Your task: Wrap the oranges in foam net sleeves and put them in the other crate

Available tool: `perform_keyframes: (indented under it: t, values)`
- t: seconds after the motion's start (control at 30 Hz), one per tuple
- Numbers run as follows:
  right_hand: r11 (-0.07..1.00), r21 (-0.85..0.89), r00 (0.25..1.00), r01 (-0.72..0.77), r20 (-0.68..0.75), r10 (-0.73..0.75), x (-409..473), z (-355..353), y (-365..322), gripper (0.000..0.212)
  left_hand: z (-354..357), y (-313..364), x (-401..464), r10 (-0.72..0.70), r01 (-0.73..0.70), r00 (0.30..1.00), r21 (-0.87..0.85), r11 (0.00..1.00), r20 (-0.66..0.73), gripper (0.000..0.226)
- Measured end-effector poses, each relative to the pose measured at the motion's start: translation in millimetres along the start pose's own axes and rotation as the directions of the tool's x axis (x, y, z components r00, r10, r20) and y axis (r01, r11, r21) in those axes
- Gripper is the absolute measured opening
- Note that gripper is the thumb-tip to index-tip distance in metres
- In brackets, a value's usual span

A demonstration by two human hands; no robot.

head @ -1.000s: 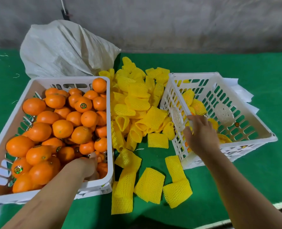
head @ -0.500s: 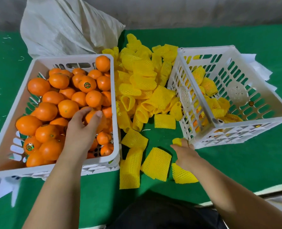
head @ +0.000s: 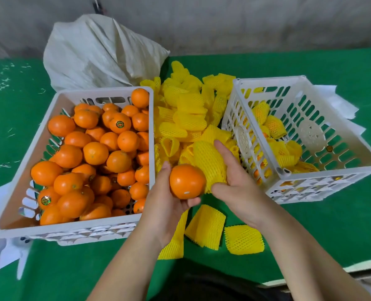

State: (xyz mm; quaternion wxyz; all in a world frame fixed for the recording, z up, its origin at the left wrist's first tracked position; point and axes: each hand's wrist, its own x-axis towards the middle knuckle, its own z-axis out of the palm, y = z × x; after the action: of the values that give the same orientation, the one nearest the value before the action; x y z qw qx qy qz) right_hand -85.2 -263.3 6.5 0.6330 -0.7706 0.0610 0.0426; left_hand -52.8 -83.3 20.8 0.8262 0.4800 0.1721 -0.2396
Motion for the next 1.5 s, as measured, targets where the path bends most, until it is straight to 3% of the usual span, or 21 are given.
perform_keyframes:
  t: [0.07,0.13,0.27,0.4,0.53,0.67,0.8,0.87,0.97,1.2,1.27,1.33,1.4,1.47,1.5]
  values:
    - [0.996,0.035,0.997,0.079,0.022,-0.08,-7,1,-10,0.099,1,1,-2,-0.028,0.029,0.999,-0.038,0.999,0.02,0.053]
    - [0.985,0.094,0.988,0.145,-0.064,-0.139,-14,6,-16,0.09,1,6,-7,-0.06,0.063,0.997,-0.062,0.996,0.047,0.058]
    - [0.953,0.205,0.908,0.222,-0.401,-0.125,-22,22,-23,0.036,3,9,-17,-0.038,0.035,0.996,0.036,0.999,0.086,0.053]
    - [0.951,0.14,0.861,0.275,-0.476,-0.178,-25,30,-28,0.011,9,-2,-22,0.042,-0.066,0.992,0.208,0.976,0.116,0.043]
    - [0.984,0.008,0.919,0.177,-0.36,-0.162,-9,27,-27,0.011,6,-8,-11,0.109,-0.124,0.992,0.343,0.931,0.065,0.042]
    - [0.993,-0.106,0.972,-0.055,-0.232,0.029,10,21,9,0.022,-11,-17,4,-0.004,0.03,0.995,0.266,0.964,-0.096,0.028]
    - [0.944,-0.29,0.984,-0.157,-0.128,0.125,19,29,61,0.03,-19,-39,12,0.08,-0.044,0.995,0.426,0.904,-0.067,0.026]
    - [0.862,-0.468,0.981,-0.195,-0.096,0.169,22,30,88,0.027,-21,-51,13,0.115,-0.076,0.991,0.435,0.897,-0.064,0.024]
    - [0.617,-0.748,0.927,-0.245,0.006,0.376,23,27,123,0.036,-22,-61,17,0.093,-0.051,0.992,0.403,0.914,-0.085,0.021]
    - [0.445,-0.885,0.868,-0.137,0.109,0.484,54,32,133,0.05,-29,-62,29,0.019,0.028,0.994,0.406,0.914,-0.112,0.017]
    - [0.503,-0.853,0.913,-0.142,0.083,0.4,60,35,125,0.062,-31,-61,29,-0.005,0.057,0.992,0.413,0.909,-0.126,0.016]
    - [0.674,-0.723,0.978,-0.149,-0.009,0.208,59,37,112,0.055,-33,-60,29,-0.009,0.068,0.99,0.418,0.906,-0.143,0.015]
    - [0.892,-0.409,0.979,-0.194,-0.132,0.153,52,36,96,0.044,-33,-60,30,0.014,0.051,0.988,0.408,0.912,-0.156,0.018]
    - [0.969,-0.075,0.967,-0.234,-0.124,0.224,40,32,77,0.044,-31,-59,30,0.051,0.011,0.988,0.398,0.917,-0.145,0.022]
    - [0.975,0.002,0.968,-0.223,-0.12,0.221,35,29,70,0.044,-28,-58,30,0.074,-0.017,0.989,0.397,0.918,-0.13,0.023]
